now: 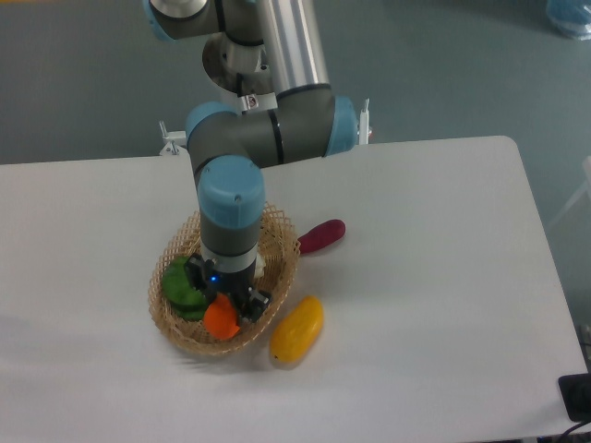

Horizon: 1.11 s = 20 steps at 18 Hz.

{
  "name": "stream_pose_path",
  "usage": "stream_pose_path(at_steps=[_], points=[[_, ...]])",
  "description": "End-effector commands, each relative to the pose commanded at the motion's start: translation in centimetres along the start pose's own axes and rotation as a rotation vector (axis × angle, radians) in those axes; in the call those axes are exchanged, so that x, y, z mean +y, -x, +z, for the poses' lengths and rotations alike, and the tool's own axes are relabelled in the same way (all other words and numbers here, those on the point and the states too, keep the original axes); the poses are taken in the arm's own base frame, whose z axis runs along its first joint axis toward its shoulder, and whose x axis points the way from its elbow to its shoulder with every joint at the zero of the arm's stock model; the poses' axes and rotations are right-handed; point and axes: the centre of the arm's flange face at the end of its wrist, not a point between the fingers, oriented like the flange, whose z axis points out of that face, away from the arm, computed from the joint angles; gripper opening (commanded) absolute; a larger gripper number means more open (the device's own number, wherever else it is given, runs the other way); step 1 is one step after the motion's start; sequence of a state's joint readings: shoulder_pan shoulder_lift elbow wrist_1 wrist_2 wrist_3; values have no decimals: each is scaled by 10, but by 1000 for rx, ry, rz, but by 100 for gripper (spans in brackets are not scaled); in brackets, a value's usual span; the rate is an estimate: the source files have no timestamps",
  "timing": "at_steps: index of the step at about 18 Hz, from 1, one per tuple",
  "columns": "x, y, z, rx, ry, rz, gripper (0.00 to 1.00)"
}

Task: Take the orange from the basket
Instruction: 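Lift the orange out of the basket and carry it beside the basket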

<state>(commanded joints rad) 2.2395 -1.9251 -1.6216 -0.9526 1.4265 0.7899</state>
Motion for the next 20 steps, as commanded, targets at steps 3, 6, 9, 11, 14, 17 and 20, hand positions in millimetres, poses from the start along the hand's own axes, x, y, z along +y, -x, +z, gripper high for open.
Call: stream_pose_path(at_steps=[3, 6, 9, 11, 14, 17, 20], points=[[2, 19, -35, 17, 27, 72, 47], [7, 47, -68, 36, 50, 111, 47], [11, 70, -95, 20, 43, 136, 47], [16, 82, -103, 7, 37, 158, 47], [39, 104, -108, 14, 51, 195, 47], [60, 121, -121, 7, 55, 225, 47], [71, 131, -122, 11, 60, 228, 47]])
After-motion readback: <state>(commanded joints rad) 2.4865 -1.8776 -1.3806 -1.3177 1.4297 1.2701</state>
